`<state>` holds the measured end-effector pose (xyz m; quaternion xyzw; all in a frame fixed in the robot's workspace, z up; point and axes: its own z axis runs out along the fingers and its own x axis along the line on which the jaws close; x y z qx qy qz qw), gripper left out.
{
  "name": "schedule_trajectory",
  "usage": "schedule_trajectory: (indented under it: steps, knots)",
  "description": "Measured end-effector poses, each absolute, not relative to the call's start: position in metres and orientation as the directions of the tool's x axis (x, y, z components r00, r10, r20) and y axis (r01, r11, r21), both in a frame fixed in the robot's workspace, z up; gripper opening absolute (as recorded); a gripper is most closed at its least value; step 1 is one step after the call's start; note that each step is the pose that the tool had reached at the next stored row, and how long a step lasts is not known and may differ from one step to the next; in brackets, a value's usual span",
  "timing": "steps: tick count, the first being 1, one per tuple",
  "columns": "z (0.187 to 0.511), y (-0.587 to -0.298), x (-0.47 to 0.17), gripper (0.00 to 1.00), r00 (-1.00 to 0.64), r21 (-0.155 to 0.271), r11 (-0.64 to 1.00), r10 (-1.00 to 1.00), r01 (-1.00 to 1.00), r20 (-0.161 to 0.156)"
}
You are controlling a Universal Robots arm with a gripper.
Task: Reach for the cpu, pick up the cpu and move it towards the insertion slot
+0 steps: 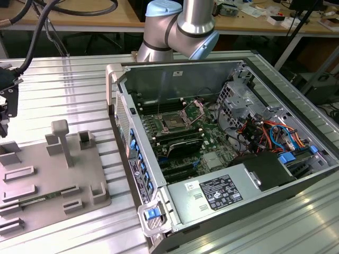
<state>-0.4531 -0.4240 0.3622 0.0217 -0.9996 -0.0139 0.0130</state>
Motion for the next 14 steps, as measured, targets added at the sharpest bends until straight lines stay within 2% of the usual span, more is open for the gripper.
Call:
schedule_trajectory:
  steps: [14]
  knots:
    - [0.3666, -0.4241, -0.453, 0.55, -0.999, 0.028, 0.999, -0.044, -0.043, 0.025]
